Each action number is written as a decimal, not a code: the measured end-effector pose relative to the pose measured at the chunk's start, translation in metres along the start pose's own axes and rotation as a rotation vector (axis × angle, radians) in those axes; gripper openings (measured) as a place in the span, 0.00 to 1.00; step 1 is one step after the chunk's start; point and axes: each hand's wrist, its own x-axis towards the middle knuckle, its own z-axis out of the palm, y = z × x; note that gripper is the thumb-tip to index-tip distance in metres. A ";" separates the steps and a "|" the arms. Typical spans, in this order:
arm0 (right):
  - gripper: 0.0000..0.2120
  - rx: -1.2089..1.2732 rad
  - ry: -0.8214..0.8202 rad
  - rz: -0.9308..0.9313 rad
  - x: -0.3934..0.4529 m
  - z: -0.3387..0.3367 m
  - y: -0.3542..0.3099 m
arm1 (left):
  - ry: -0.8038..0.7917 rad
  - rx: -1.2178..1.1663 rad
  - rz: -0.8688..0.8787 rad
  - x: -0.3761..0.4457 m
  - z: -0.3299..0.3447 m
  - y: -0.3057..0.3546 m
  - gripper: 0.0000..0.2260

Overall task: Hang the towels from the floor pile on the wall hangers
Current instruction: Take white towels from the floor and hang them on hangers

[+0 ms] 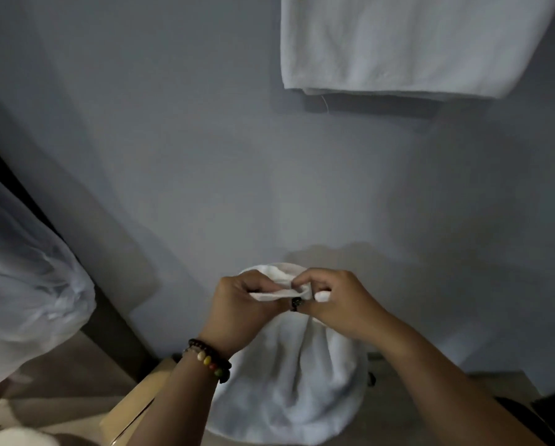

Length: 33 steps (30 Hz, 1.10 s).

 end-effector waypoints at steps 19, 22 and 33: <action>0.23 -0.113 -0.262 0.049 -0.004 0.002 -0.018 | -0.231 -0.104 -0.207 -0.031 -0.060 0.006 0.19; 0.23 -0.130 -0.282 0.062 -0.009 -0.007 -0.020 | -0.216 -0.181 -0.224 -0.031 -0.056 0.001 0.17; 0.26 -0.222 -0.159 0.098 -0.027 -0.047 -0.016 | -0.216 -0.477 -0.218 -0.007 -0.031 -0.014 0.25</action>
